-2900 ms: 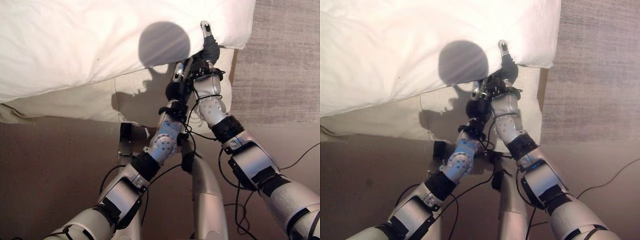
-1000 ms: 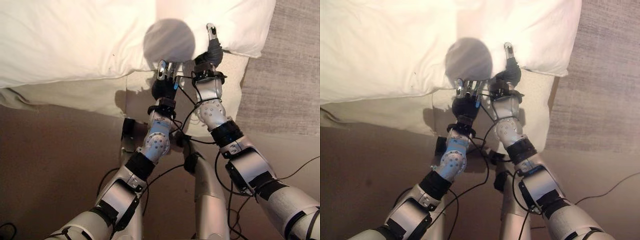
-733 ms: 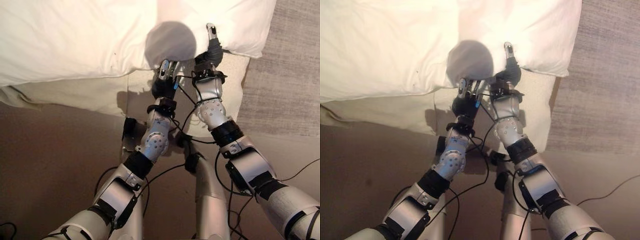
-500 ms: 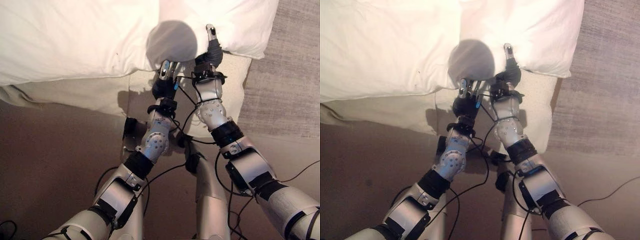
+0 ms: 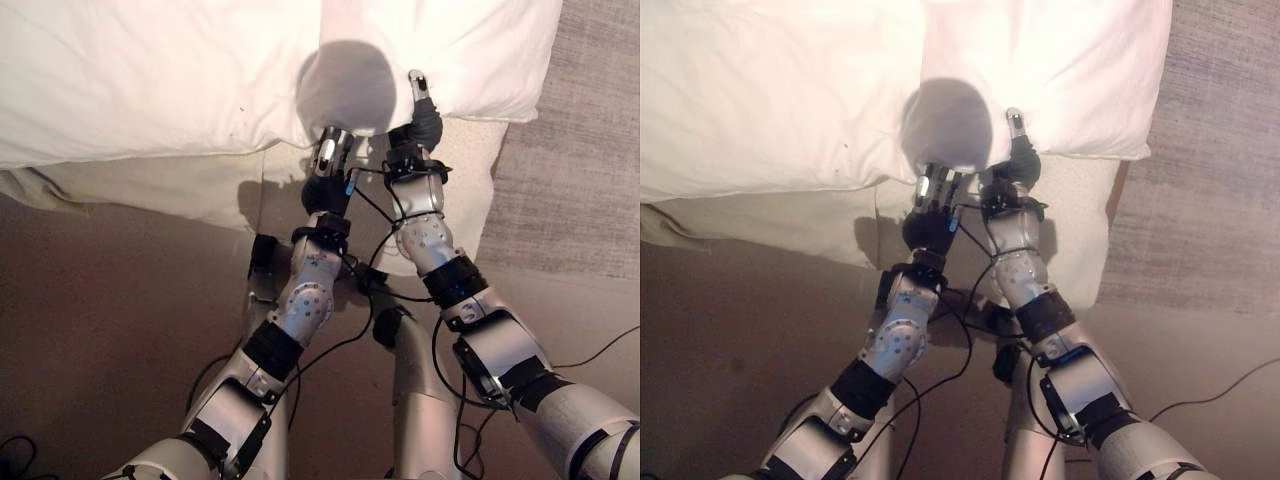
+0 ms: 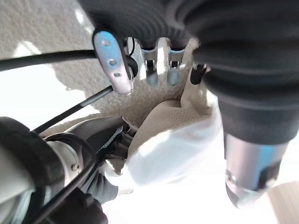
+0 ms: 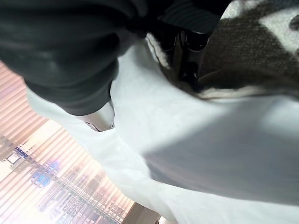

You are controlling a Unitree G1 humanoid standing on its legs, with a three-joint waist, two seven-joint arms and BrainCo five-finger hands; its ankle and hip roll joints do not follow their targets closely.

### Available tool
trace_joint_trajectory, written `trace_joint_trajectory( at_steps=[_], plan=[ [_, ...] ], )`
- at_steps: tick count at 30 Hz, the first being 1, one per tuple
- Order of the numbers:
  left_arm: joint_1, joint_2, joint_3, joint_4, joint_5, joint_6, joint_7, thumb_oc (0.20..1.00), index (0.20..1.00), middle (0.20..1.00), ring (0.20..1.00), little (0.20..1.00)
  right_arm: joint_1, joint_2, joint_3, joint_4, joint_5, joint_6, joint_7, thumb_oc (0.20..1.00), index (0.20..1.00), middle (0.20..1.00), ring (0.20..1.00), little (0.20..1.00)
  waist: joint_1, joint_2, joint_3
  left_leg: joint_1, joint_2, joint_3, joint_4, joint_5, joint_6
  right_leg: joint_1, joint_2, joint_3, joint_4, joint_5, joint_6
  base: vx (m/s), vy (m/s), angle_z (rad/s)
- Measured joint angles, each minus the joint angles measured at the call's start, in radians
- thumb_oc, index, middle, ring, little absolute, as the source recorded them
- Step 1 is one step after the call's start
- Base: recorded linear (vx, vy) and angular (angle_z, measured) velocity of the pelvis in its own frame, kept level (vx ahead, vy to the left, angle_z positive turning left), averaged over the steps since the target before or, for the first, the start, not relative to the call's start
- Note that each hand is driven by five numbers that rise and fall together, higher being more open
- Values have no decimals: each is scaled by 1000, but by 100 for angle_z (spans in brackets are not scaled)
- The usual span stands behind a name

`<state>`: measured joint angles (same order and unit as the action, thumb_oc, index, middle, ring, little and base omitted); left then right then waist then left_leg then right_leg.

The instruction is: Make the bed

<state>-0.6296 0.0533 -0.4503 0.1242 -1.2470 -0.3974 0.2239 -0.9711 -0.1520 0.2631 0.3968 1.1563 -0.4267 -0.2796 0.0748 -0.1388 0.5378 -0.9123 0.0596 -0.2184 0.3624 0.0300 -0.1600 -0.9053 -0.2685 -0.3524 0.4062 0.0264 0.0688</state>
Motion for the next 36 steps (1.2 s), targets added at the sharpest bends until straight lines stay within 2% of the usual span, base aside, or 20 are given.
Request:
trace_joint_trajectory(
  at_steps=[3, 5, 8, 14, 32, 36],
  plan=[
    [41, 43, -30, -58, -30, 11, -39, 1000, 1000, 1000, 1000, 1000, 15, -8, -4, -5, -7, -1, 2, 200, 200, 200, 200, 200, 0, 0, 0, 0, -2, 1, -2, 0, 0, -3, -1, 1, 1, -1, 1, 0, 0, 0],
    [66, 110, -85, -103, -36, 27, -71, 1000, 1000, 1000, 1000, 1000, 30, -26, -5, -6, -12, -1, 3, 200, 200, 200, 200, 200, 2, 0, 0, -1, -3, 1, -2, 0, 0, -5, -2, 2, 1, -2, 1, 0, 0, 0],
    [75, 167, -130, -131, -36, 50, -108, 1000, 1000, 1000, 1000, 1000, 43, -52, -16, -6, -29, 0, 5, 200, 200, 200, 200, 200, 9, 1, 0, -2, -5, 5, -1, -1, 2, -9, -4, 7, 1, -2, 0, 0, 0, 0],
    [82, 216, -162, -142, -44, 85, -142, 1000, 1000, 1000, 1000, 1000, 55, -93, -20, -4, -37, 0, 10, 200, 200, 200, 200, 200, 21, 1, 0, -2, -11, 14, 2, -2, 3, -12, -11, 15, 1, -1, 0, 0, 0, 0],
    [134, 288, -199, -142, -65, 122, -181, 1000, 1000, 1000, 1000, 1000, 65, -109, -24, -3, -47, 0, 23, 200, 200, 200, 200, 200, 16, 1, 0, -8, -14, 27, 12, -7, 10, -18, -15, 27, -2, -1, 1, 0, 0, 0],
    [153, 327, -206, -144, -66, 138, -187, 1000, 1000, 1000, 1000, 1000, 62, -114, -25, -1, -54, 0, 23, 200, 200, 200, 200, 200, 14, 1, 0, -16, -15, 29, 12, -7, 10, -27, -15, 30, -2, 0, 2, 0, 0, 0]
  ],
)
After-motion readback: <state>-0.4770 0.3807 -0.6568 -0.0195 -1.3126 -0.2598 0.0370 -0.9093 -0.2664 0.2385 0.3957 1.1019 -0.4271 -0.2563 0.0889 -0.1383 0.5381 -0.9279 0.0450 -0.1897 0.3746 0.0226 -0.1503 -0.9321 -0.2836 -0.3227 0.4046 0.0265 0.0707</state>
